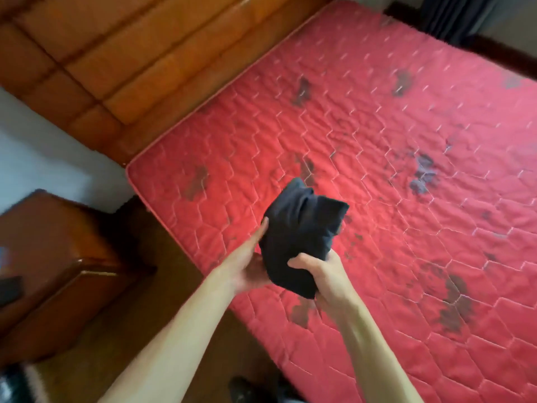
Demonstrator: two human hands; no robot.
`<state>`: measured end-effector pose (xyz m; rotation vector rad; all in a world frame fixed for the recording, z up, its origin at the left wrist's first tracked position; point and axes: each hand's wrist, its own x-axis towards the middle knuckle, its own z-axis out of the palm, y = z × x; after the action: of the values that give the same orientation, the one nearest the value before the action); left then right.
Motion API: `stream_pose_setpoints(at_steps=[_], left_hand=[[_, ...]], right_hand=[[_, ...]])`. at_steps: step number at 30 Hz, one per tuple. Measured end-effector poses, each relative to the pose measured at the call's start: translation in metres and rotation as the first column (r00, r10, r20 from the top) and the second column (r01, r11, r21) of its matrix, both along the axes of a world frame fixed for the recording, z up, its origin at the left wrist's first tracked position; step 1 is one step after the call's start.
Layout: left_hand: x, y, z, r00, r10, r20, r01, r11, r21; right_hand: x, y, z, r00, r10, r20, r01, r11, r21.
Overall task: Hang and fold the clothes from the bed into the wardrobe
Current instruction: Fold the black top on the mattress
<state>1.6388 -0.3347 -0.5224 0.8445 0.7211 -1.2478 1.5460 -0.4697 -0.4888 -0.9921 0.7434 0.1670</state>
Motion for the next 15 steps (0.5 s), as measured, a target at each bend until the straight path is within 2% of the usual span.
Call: stream_pose_setpoints(at_steps=[3, 5, 7, 10, 15], left_hand=[[-0.005, 0.039, 0.057, 0.963, 0.204, 0.177, -0.194, 0.978, -0.074], [-0.004, 0.073, 0.092, 0.896, 0.379, 0.23, -0.372, 0.925, -0.074], [-0.002, 0.11, 0.122, 0.836, 0.485, 0.256, -0.482, 0.873, -0.079], [-0.007, 0.169, 0.163, 0.739, 0.564, 0.368, -0.571, 0.815, -0.104], [-0.035, 0.259, 0.216, 0.521, 0.717, 0.463, -0.648, 0.685, -0.332]], right_hand=[[0.003, 0.044, 0.049, 0.994, 0.088, 0.06, -0.087, 0.996, -0.019], [0.006, 0.072, 0.081, 0.985, 0.135, 0.104, -0.134, 0.991, -0.019], [0.008, 0.097, 0.111, 0.976, 0.165, 0.142, -0.164, 0.986, -0.017], [0.01, 0.135, 0.152, 0.954, 0.223, 0.199, -0.217, 0.975, -0.054], [0.011, 0.198, 0.196, 0.945, 0.235, 0.227, -0.217, 0.971, -0.1]])
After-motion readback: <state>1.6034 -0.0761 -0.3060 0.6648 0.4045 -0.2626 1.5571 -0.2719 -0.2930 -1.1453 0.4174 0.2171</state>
